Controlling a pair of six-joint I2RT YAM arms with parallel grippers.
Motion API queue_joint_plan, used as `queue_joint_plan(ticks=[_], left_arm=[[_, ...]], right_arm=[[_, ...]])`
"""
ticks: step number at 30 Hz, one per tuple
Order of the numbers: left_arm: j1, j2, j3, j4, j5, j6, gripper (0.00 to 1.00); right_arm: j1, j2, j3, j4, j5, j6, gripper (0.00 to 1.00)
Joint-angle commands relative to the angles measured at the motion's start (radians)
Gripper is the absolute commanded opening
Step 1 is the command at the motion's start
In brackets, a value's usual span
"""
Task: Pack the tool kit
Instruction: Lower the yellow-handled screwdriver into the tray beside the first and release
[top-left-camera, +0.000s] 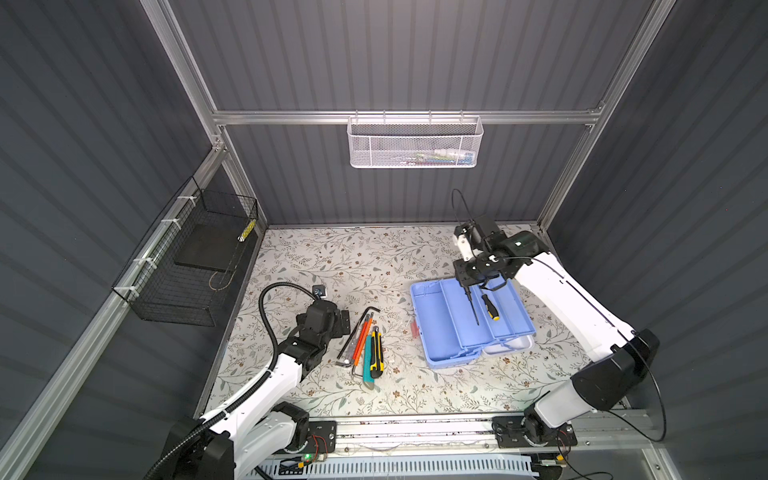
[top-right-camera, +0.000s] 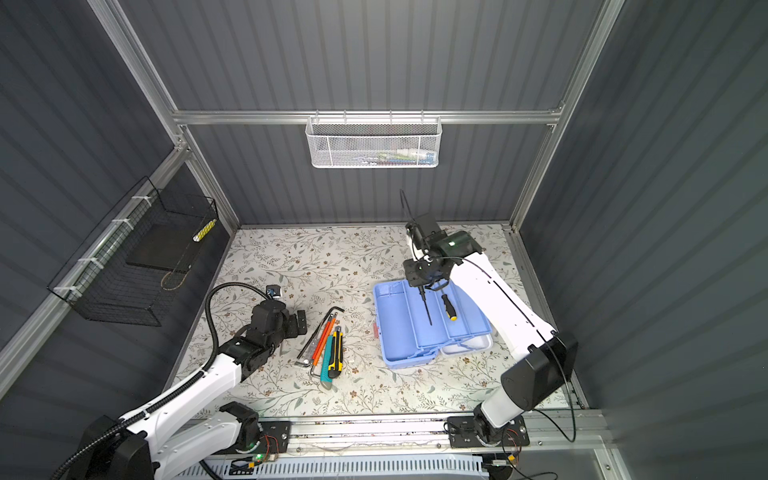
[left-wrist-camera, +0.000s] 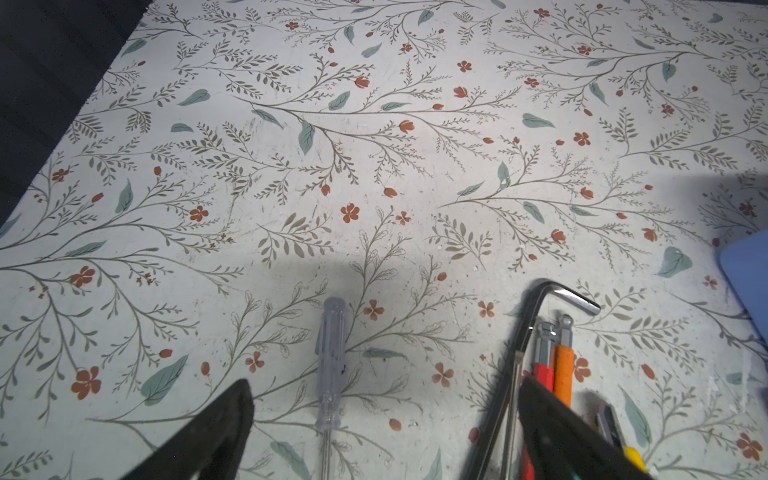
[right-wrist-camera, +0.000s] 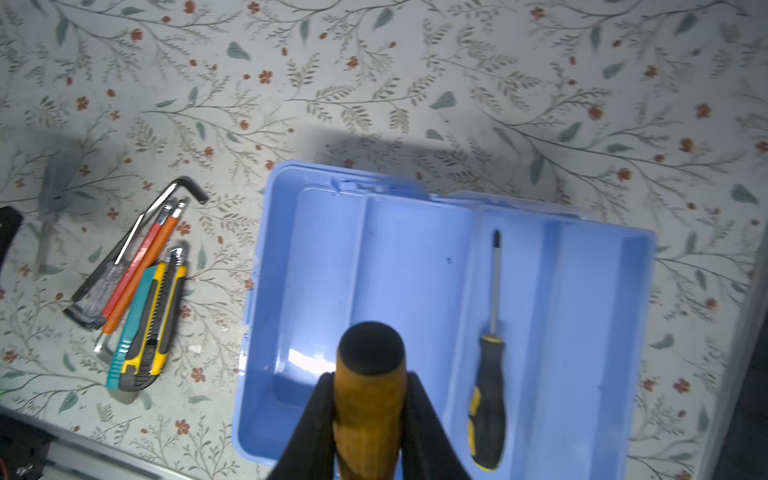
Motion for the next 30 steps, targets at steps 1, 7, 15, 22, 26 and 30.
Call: queue_joint_plan(ticks=[1, 7, 15, 22, 26, 30], left_arm=[[0.007, 0.007, 0.024, -0.020, -0.013, 0.011, 0.99], [0.006, -0.003, 0.018, -0.019, -0.010, 0.012, 1.00], [0.006, -0.005, 0.017, -0.020, -0.016, 0.009, 1.00], [0.007, -0.005, 0.017, -0.018, -0.012, 0.012, 0.99], [0.006, -0.005, 0.018, -0.018, -0.015, 0.010, 0.99], [0.006, -0.006, 0.018, -0.019, -0.014, 0.010, 0.99]], right_arm=[[-0.074, -0.020, -0.021, -0.082, 0.084, -0.054, 0.10], [-0.164, -0.032, -0.076, -0.018, 0.122, -0.094, 0.09], [-0.195, 0.020, -0.152, 0.091, 0.089, -0.145, 0.07], [-0.205, 0.083, -0.157, 0.110, 0.092, -0.166, 0.07], [-0.211, 0.095, -0.164, 0.132, 0.086, -0.176, 0.09], [-0.216, 0.116, -0.164, 0.146, 0.074, -0.177, 0.11]])
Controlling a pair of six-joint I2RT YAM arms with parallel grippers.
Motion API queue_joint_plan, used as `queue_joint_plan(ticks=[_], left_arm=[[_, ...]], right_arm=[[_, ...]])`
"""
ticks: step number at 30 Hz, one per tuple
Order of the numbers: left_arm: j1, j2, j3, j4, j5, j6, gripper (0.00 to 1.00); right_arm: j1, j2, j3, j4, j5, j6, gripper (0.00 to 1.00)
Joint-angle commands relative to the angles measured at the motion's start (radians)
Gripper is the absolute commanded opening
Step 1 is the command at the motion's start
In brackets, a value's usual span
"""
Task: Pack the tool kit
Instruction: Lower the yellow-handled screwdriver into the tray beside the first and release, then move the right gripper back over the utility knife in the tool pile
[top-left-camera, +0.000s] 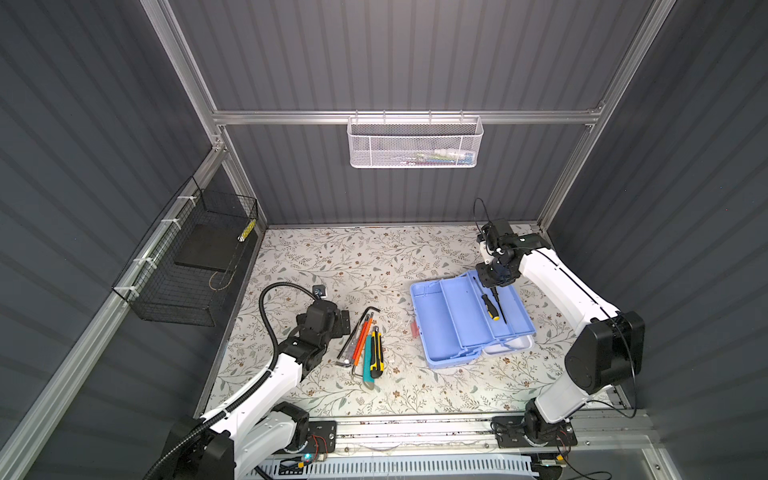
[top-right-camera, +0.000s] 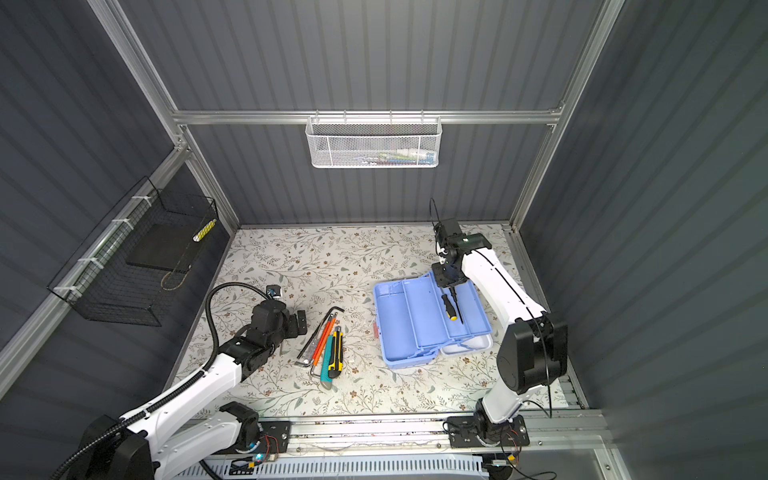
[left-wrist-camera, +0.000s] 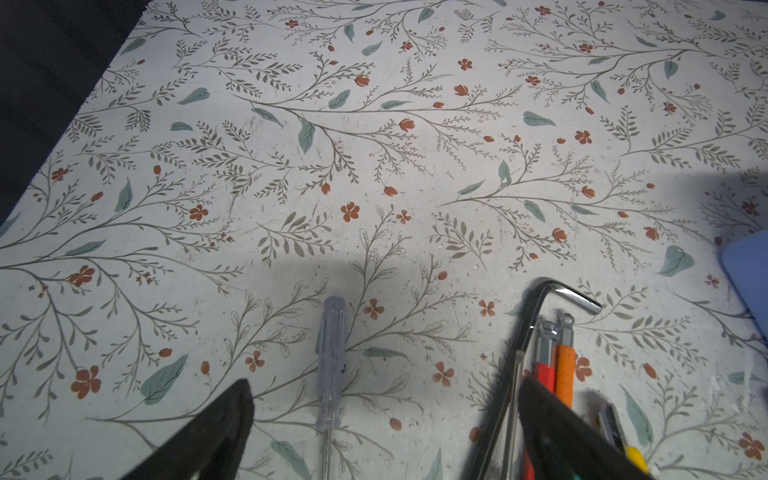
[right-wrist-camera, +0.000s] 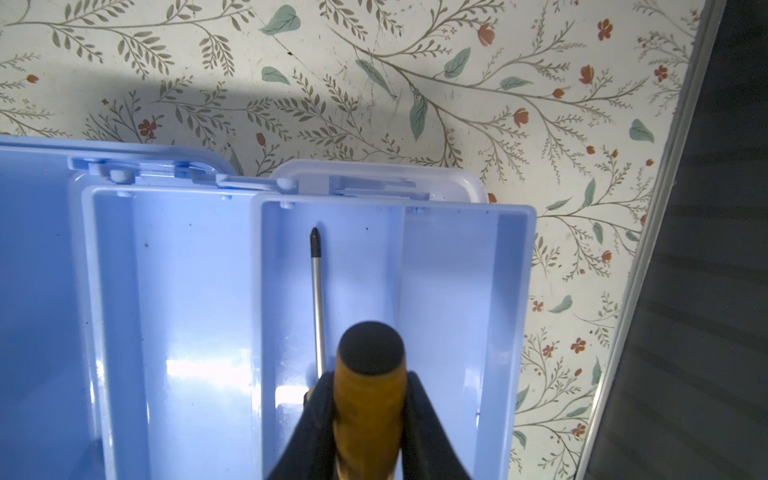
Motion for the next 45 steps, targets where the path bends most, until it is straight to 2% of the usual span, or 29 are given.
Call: queue_joint_plan(ticks=[1, 8, 12, 17, 20, 22, 25, 27, 29, 32, 33, 34, 39, 45], left_arm=[[0.006, -0.006, 0.018, -0.018, -0.014, 0.010, 0.99], [0.006, -0.007, 0.017, -0.019, -0.017, 0.009, 0.99], [0.007, -0.008, 0.017, -0.019, -0.018, 0.008, 1.00], [0.006, -0.010, 0.017, -0.020, -0.020, 0.008, 0.99], [0.007, -0.009, 0.016, -0.019, -0.020, 0.008, 1.00], [0.006, -0.009, 0.017, -0.019, -0.020, 0.007, 0.99], [0.006, -0.013, 0.014, -0.021, -0.024, 0.005, 0.99], [0.006, -0.018, 0.012, -0.023, -0.029, 0.002, 0.99], [0.007, -0.028, 0.008, -0.023, -0.033, 0.000, 1.00], [0.007, -0.044, 0.000, -0.023, -0.042, -0.006, 1.00], [0.007, -0.046, -0.002, -0.023, -0.043, -0.006, 0.99], [0.007, -0.047, -0.002, -0.024, -0.044, -0.006, 0.99], [0.006, -0.050, -0.002, -0.026, -0.046, -0.009, 0.99], [0.006, -0.052, -0.003, -0.027, -0.050, -0.010, 0.99]], right_arm=[[-0.008, 0.025, -0.008, 0.023, -0.010, -0.013, 0.11], [-0.011, 0.056, -0.014, 0.052, -0.022, -0.002, 0.15], [-0.013, 0.063, -0.016, 0.057, -0.018, 0.007, 0.31], [-0.013, 0.060, 0.000, 0.042, -0.002, 0.029, 0.38], [-0.006, 0.041, 0.027, 0.010, 0.006, 0.067, 0.48], [0.013, 0.004, 0.026, 0.007, 0.006, 0.083, 0.49], [0.085, -0.077, 0.003, 0.039, 0.002, 0.136, 0.52], [0.160, -0.121, -0.022, 0.073, -0.033, 0.152, 0.53], [0.246, -0.148, -0.045, 0.109, -0.021, 0.185, 0.54], [0.361, -0.155, -0.081, 0.188, -0.104, 0.242, 0.54], [0.398, -0.142, -0.087, 0.209, -0.157, 0.248, 0.54], [0.431, -0.126, -0.088, 0.225, -0.163, 0.263, 0.54], [0.607, 0.023, -0.051, 0.226, -0.117, 0.358, 0.56], [0.737, 0.183, -0.011, 0.247, -0.195, 0.459, 0.55]])
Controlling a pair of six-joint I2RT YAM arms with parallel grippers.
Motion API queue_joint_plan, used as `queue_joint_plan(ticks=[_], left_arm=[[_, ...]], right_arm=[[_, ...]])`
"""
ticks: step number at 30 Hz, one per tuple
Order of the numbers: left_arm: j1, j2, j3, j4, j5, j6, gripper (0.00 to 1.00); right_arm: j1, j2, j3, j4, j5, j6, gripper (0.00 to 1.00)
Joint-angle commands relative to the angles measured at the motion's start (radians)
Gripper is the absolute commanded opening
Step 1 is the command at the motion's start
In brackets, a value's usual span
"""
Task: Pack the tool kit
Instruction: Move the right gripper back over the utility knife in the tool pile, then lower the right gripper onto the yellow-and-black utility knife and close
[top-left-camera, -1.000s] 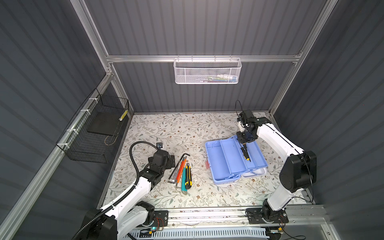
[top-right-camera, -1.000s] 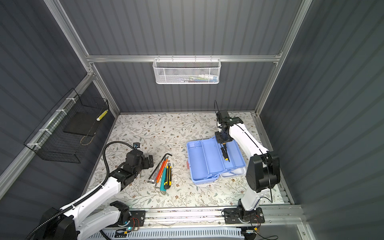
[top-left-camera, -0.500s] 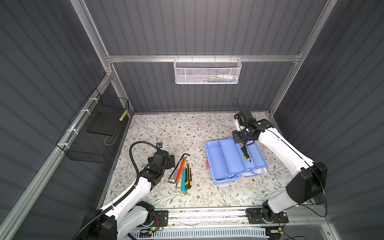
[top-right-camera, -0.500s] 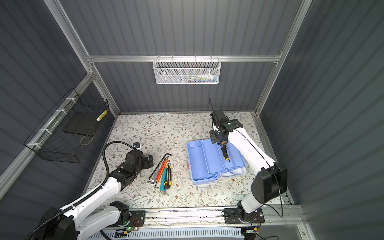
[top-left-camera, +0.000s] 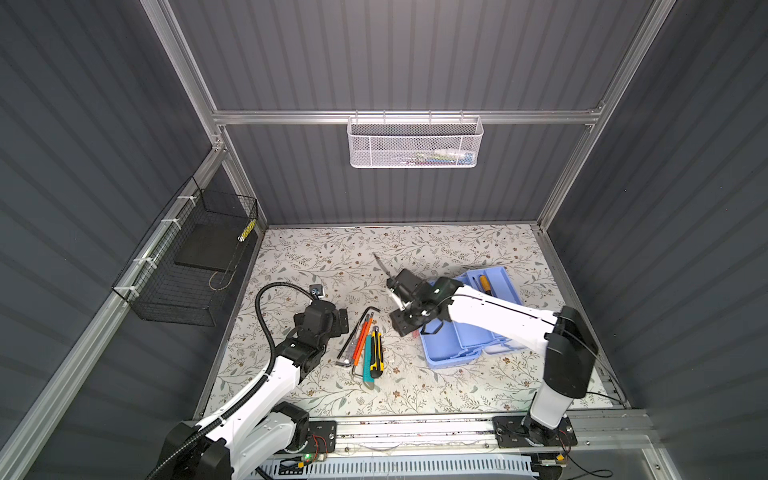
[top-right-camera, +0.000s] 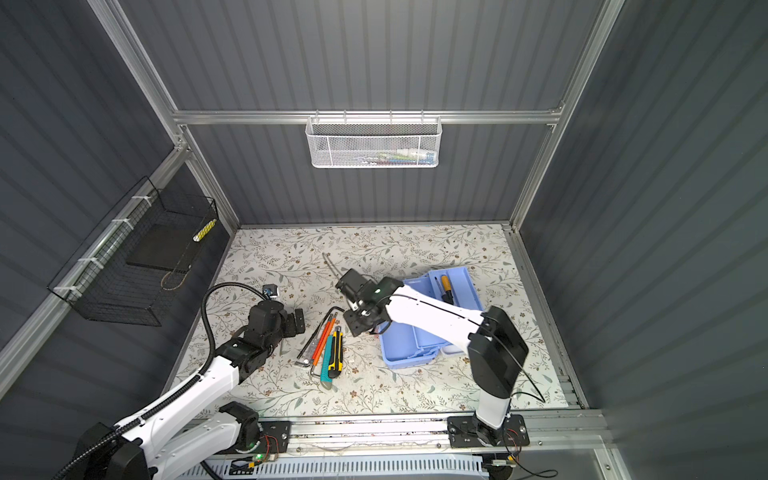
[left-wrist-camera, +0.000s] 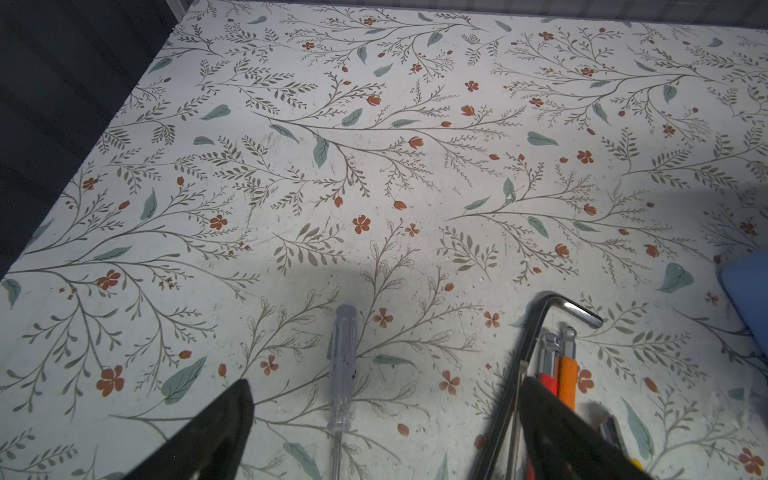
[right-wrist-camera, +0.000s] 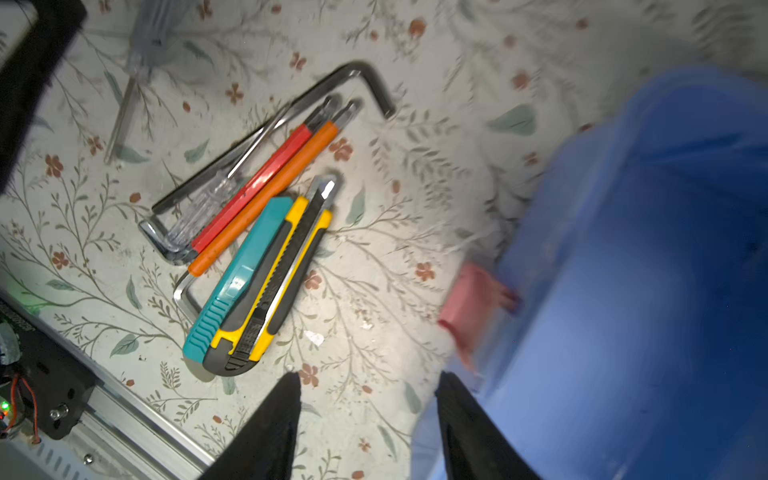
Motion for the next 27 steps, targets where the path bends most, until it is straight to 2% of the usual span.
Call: queue_joint_plan(ticks=[1, 9, 14, 23, 27], left_arm=[[0.006, -0.019, -0.004, -0.020, -0.023, -0.011, 0.99], [0.007, -0.036, -0.012, -0.020, -0.028, -0.014, 1.00], [0.007, -0.038, -0.014, -0.019, -0.028, -0.013, 1.00], [0.006, -0.039, -0.014, -0.018, -0.026, -0.013, 0.99], [0.007, -0.041, -0.015, -0.018, -0.028, -0.013, 1.00]], right_arm=[[0.047, 0.042, 0.041, 0.016, -0.034, 0.103, 0.55], [0.085, 0.140, 0.032, 0.087, -0.091, 0.205, 0.62], [0.099, 0.200, 0.035, 0.113, -0.113, 0.235, 0.63], [0.100, 0.264, 0.092, 0.055, -0.082, 0.219, 0.64], [0.105, 0.298, 0.124, -0.022, -0.017, 0.203, 0.64]])
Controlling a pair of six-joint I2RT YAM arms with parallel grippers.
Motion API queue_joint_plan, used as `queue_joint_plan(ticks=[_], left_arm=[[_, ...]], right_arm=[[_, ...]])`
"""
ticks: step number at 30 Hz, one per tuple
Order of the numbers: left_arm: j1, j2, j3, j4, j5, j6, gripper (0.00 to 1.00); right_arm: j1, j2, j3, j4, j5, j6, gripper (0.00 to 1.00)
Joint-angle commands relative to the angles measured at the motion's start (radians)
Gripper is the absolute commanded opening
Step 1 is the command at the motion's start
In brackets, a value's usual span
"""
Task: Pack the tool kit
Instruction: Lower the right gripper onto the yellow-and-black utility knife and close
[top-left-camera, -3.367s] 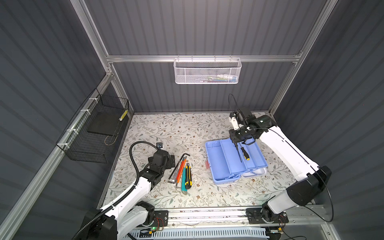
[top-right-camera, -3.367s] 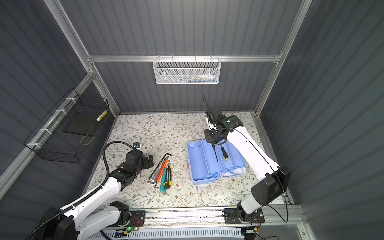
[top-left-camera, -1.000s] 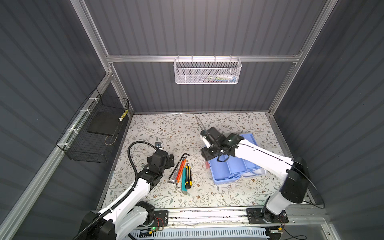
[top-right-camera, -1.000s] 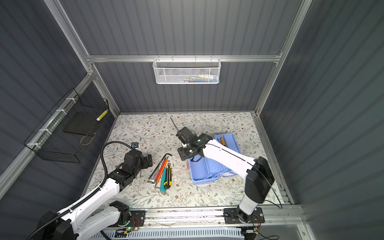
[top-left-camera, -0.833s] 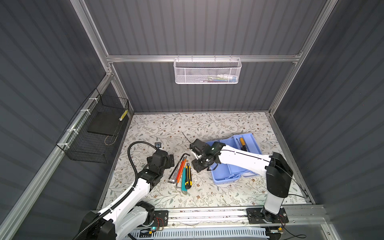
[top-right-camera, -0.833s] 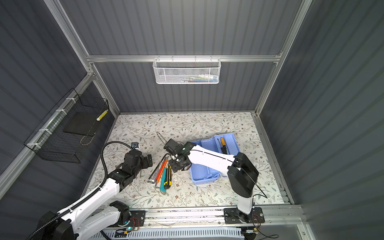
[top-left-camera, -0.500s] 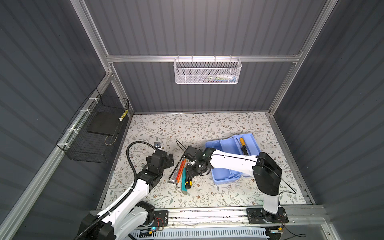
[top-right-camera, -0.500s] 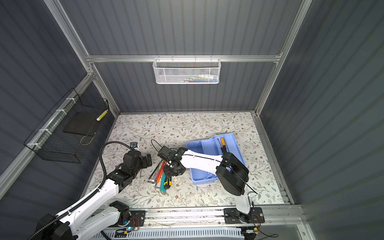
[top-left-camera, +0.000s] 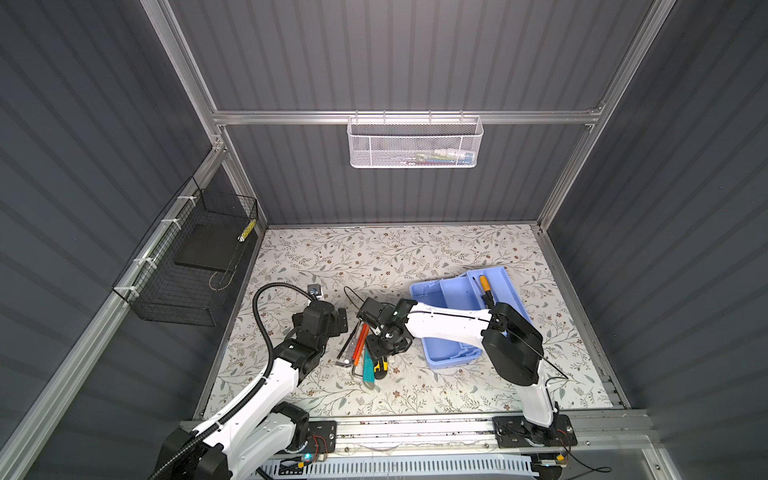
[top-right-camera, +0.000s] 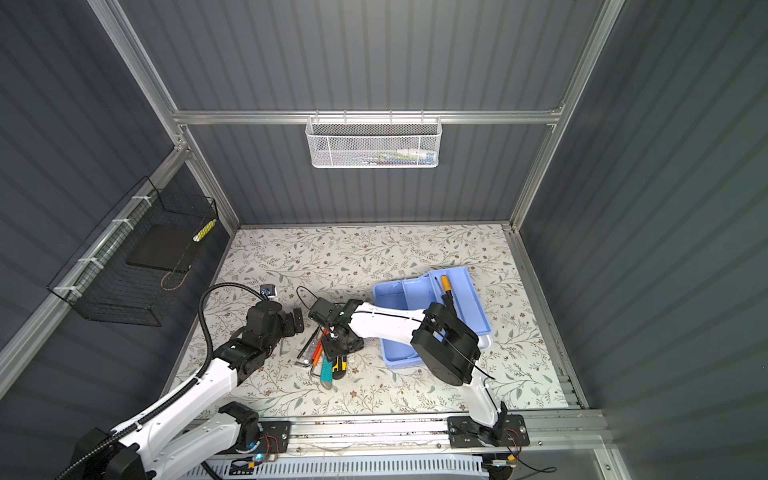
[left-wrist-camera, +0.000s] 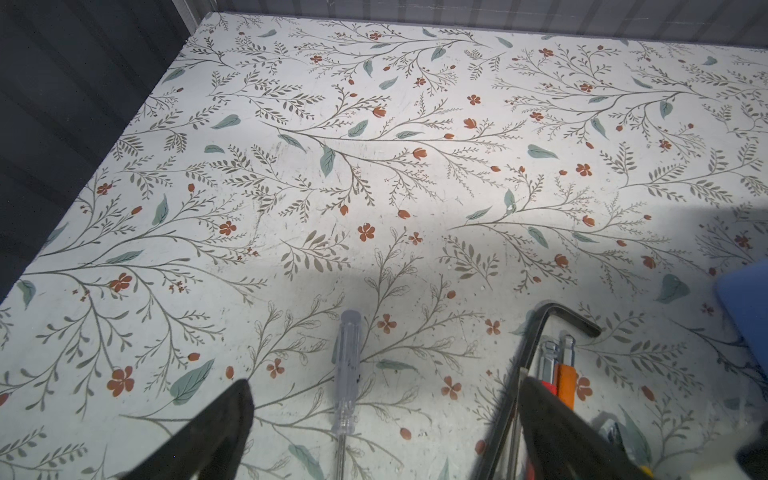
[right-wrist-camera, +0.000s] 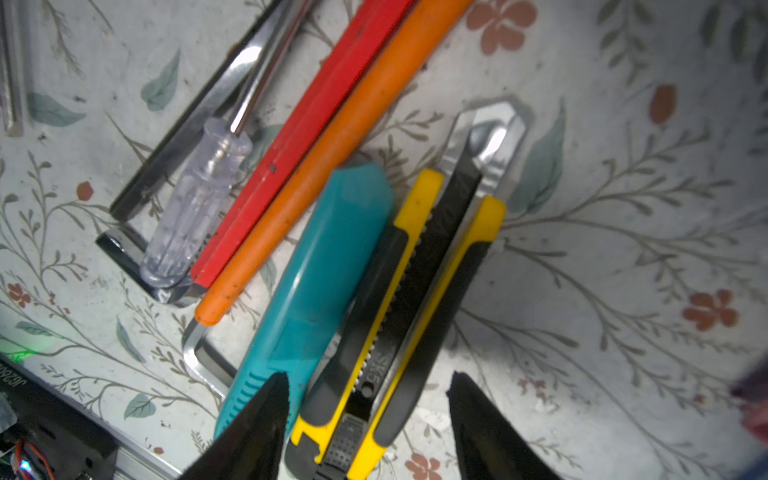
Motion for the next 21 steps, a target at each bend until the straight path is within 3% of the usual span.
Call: queue_joint_plan(ticks=[1, 11, 21], left_arm=[[0.006, -0.016, -0.013, -0.018, -0.013, -0.010, 1.00], [0.006, -0.012, -0.012, -0.018, -0.009, -0.007, 1.00], [0.006, -0.015, -0.012, -0.018, -0.010, -0.008, 0.99]], right_arm=[[0.007, 0.030, 0.023, -0.097, 0.072, -0.010, 0.64], [0.008, -0.015, -0.011, -0.197, 0.175, -0.053, 0.60], [0.020, 0.006, 0.014, -0.165, 0.161, -0.136, 0.63]])
